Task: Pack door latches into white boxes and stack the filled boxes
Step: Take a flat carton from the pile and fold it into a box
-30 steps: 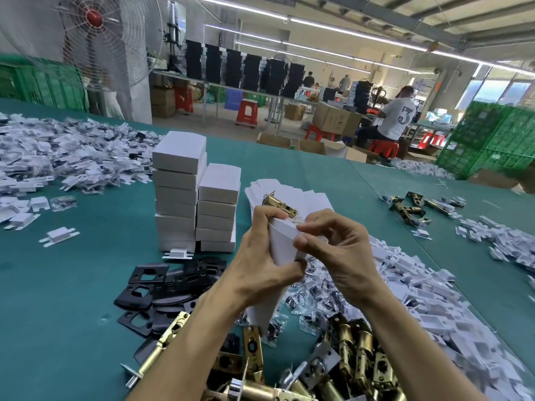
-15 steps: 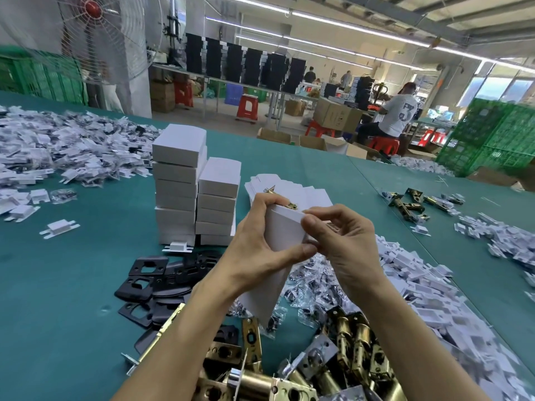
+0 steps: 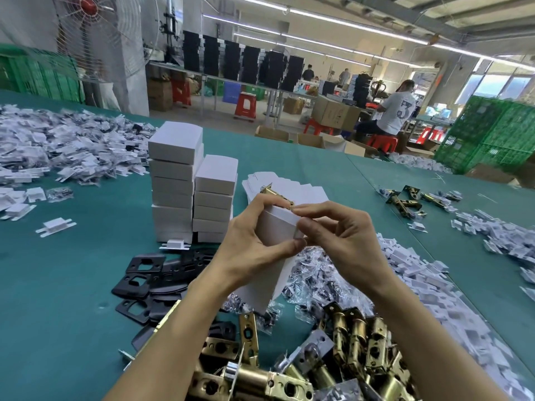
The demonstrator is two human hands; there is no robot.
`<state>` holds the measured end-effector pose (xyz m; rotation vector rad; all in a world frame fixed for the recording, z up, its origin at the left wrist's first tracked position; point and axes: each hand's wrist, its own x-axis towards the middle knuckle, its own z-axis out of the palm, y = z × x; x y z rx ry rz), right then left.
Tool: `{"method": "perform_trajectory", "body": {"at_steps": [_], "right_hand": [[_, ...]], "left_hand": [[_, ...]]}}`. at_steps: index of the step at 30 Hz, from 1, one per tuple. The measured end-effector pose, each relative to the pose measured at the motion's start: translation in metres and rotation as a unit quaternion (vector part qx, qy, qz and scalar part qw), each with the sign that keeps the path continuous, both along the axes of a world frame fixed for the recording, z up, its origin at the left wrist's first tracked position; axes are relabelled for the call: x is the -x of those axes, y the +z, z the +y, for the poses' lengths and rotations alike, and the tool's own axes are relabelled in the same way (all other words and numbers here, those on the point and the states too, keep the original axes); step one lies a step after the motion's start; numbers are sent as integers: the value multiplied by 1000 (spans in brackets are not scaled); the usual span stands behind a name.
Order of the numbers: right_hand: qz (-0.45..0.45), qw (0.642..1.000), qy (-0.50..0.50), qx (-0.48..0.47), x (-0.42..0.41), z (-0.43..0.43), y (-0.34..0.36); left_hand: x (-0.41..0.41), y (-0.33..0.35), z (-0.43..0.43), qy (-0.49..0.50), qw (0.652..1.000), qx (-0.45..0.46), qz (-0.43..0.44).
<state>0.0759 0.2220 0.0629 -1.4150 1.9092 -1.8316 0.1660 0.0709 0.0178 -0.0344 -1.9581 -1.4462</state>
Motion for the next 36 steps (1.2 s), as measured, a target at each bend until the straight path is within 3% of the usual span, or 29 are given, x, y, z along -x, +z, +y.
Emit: {"method": "perform_trajectory", "body": {"at_steps": [7,12,18,23,31,36], "right_hand": [[85,994,-26,-60,1,3,7],[80,993,-36,-81,3,1,10],[-51,999,16,10,-3,0,-2],[-68,997,22,31,-3,0,-8],[87,992,-21,-85,5,10,-10],[-40,995,1,-89,2,17,-21]], "left_hand": [[1,-4,1,0,998,41,-42],[2,-5,4,16,997,58,-48],[0,1,1,22,1000,9,-6],[0,1,3,16,1000,-3,10],[5,-9,2,87,984,144,-52],[0,-9,2,110,956,254,-100]]}}
